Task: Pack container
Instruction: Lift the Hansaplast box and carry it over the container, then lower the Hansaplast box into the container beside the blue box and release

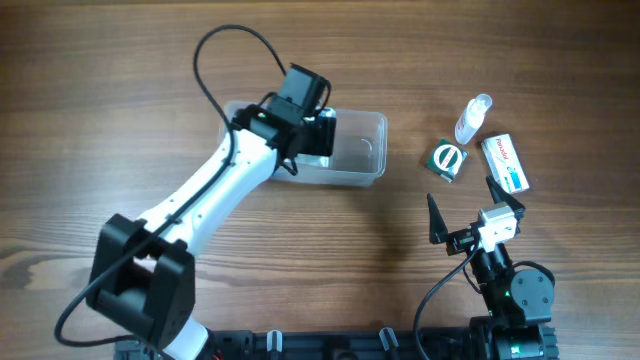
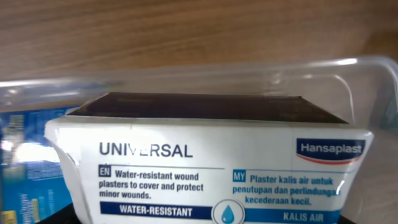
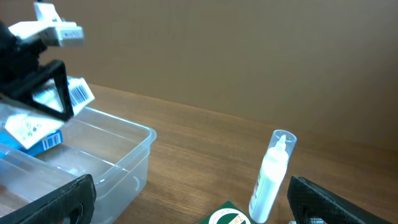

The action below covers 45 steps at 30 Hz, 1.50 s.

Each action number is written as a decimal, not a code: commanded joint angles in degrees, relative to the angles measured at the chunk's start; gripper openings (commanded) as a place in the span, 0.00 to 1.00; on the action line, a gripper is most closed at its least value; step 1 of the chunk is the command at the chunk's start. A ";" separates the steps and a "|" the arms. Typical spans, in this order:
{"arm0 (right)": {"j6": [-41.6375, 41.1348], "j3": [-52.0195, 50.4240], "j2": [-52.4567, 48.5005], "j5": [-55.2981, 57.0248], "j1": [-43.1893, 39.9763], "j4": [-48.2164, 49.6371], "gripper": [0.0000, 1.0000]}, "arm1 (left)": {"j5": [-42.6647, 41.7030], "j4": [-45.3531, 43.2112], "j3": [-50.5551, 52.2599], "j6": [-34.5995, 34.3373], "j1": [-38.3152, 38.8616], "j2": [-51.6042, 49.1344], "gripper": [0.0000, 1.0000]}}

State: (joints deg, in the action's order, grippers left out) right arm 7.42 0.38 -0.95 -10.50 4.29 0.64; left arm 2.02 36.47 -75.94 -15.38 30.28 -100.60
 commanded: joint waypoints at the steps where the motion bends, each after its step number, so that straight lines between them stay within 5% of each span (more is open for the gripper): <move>1: 0.55 -0.09 0.15 -0.79 -0.24 0.22 1.00 | 0.44 0.37 -1.16 -0.50 0.59 -2.89 0.73; 45: 0.52 -0.09 0.15 -0.79 -0.24 0.22 1.00 | 6.67 2.12 -0.87 0.13 0.57 -9.05 0.76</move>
State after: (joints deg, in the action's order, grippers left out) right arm 7.42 0.38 -0.95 -10.50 4.29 0.64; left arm 7.68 38.41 -75.94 -15.38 30.81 -108.77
